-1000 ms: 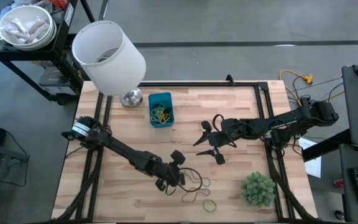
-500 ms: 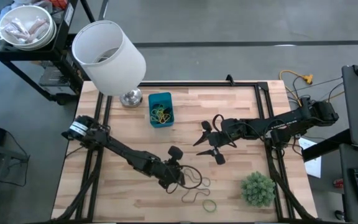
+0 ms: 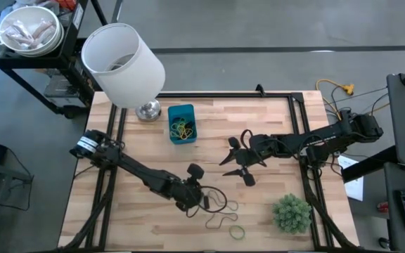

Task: Pick and place rubber bands into bin
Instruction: Put the black rubber band into the blue bin

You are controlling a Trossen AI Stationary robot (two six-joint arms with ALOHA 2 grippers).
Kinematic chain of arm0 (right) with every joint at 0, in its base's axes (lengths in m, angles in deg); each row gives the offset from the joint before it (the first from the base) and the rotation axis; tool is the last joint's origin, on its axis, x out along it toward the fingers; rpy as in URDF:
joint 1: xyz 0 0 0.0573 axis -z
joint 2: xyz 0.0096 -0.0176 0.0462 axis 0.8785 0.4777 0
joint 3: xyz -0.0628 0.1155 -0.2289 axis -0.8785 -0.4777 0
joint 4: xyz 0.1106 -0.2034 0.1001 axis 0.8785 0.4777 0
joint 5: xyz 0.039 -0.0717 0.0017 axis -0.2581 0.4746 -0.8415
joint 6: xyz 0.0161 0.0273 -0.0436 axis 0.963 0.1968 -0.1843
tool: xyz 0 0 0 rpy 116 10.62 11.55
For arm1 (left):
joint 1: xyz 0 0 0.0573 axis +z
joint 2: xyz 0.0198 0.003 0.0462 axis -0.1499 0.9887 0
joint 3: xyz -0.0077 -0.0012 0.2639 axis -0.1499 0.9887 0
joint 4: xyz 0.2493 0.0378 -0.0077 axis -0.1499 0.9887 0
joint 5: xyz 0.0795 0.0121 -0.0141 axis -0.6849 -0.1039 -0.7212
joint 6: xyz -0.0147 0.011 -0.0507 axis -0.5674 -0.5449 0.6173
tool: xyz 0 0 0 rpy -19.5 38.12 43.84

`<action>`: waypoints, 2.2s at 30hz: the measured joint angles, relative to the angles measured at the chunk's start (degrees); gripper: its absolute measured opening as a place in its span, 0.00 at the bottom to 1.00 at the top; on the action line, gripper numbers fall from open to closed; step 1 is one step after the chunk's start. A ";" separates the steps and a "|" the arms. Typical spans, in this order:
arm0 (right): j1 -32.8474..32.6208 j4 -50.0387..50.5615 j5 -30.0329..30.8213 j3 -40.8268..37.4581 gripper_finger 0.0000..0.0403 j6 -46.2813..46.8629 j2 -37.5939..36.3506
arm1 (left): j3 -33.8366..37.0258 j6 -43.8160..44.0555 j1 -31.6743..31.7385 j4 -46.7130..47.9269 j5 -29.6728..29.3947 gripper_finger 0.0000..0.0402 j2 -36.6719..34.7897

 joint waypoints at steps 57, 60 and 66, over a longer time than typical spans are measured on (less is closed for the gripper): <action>0.00 5.51 -0.05 0.00 0.46 0.66 -0.04 | 10.97 -15.42 0.33 -26.85 16.23 0.09 3.23; 0.00 5.52 -0.04 0.00 0.46 0.66 -0.04 | 10.97 -15.20 0.31 -26.86 16.31 0.17 3.22; 0.00 5.50 -0.04 0.00 0.46 0.66 -0.04 | 10.71 -15.48 0.33 -27.25 16.14 0.28 3.21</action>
